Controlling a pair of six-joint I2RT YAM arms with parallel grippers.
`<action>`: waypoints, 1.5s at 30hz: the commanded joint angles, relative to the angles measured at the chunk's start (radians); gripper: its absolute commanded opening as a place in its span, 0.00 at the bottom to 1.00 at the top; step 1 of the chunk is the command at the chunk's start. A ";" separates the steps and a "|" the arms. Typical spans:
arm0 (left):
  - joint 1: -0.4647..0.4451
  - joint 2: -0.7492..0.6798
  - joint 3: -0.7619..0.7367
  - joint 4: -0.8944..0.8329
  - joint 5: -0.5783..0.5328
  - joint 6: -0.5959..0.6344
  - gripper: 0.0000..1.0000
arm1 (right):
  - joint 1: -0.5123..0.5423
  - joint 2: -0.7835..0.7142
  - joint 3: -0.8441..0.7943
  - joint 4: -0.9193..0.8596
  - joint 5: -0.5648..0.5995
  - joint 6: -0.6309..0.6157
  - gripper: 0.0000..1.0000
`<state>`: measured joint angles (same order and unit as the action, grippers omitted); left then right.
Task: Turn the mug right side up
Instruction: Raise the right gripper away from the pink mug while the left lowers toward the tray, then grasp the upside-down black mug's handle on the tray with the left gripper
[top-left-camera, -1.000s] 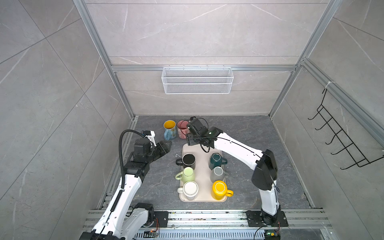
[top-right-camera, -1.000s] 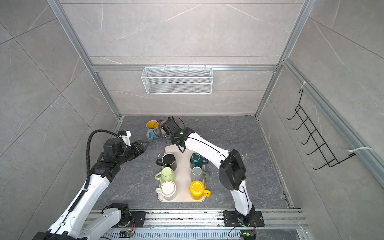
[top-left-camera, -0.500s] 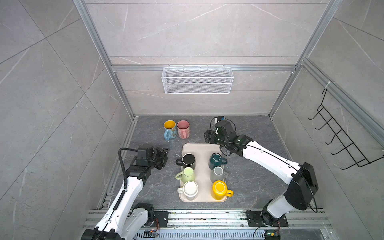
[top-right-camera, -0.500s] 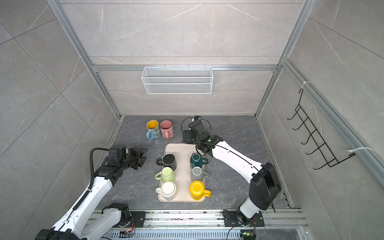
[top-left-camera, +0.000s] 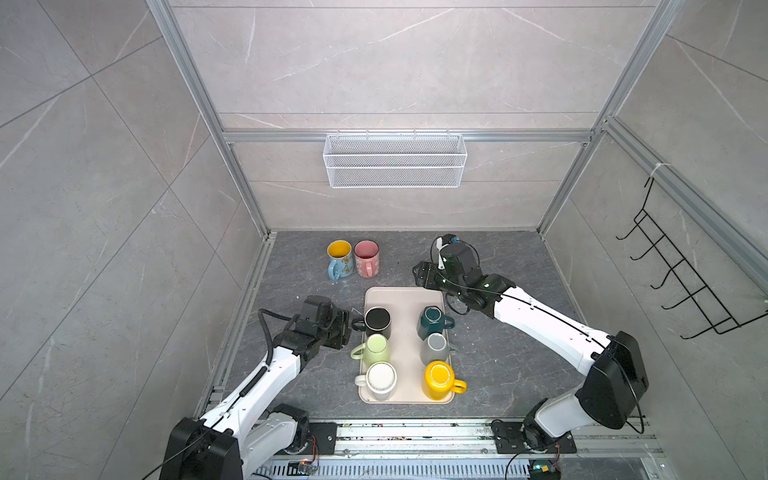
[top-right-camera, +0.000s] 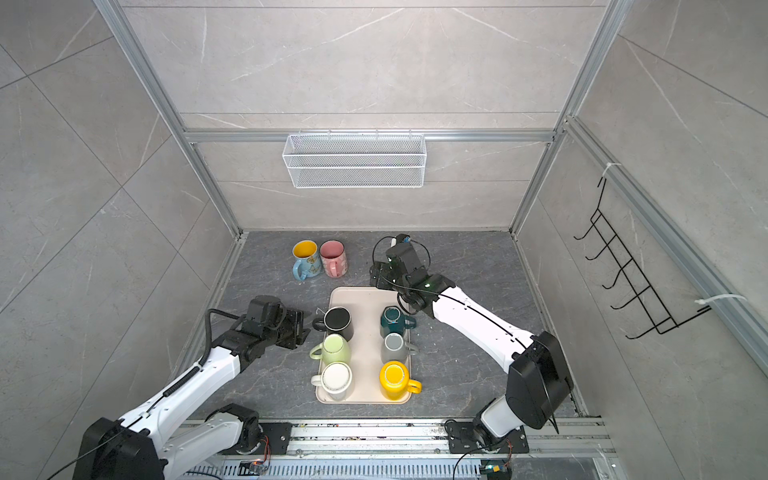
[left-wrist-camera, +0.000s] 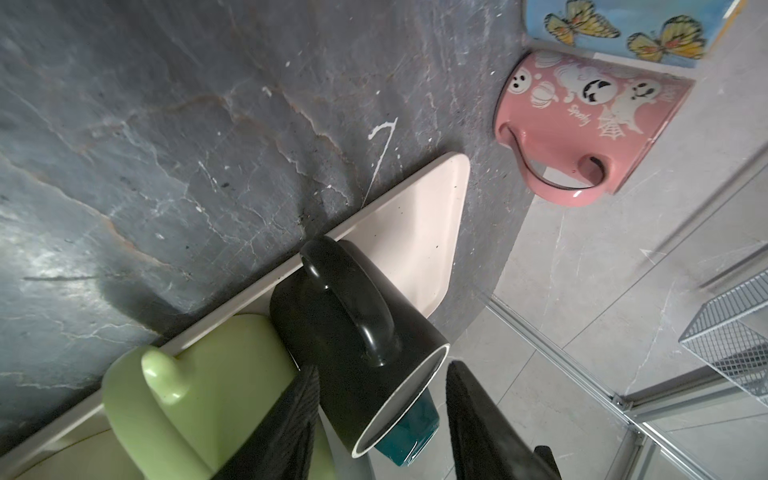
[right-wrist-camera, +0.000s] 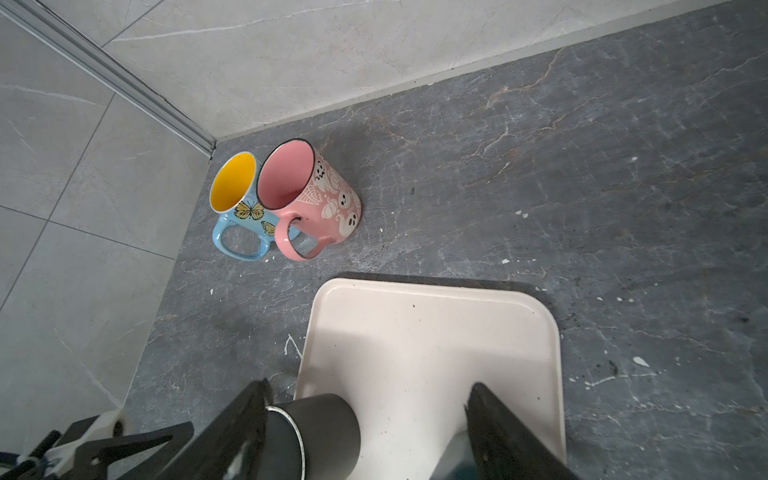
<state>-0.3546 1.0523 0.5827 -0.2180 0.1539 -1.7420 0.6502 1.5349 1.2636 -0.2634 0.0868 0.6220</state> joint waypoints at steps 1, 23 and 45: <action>-0.005 0.027 -0.001 0.065 -0.037 -0.089 0.52 | -0.004 0.001 -0.005 0.024 -0.022 0.018 0.77; -0.006 0.174 0.033 0.148 -0.017 -0.116 0.49 | -0.037 0.043 -0.001 0.032 -0.061 0.026 0.77; -0.006 0.264 0.030 0.259 0.018 -0.112 0.42 | -0.052 0.066 0.000 0.036 -0.081 0.034 0.77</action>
<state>-0.3592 1.2984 0.5854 -0.0025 0.1612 -1.8484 0.6041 1.5845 1.2636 -0.2348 0.0116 0.6403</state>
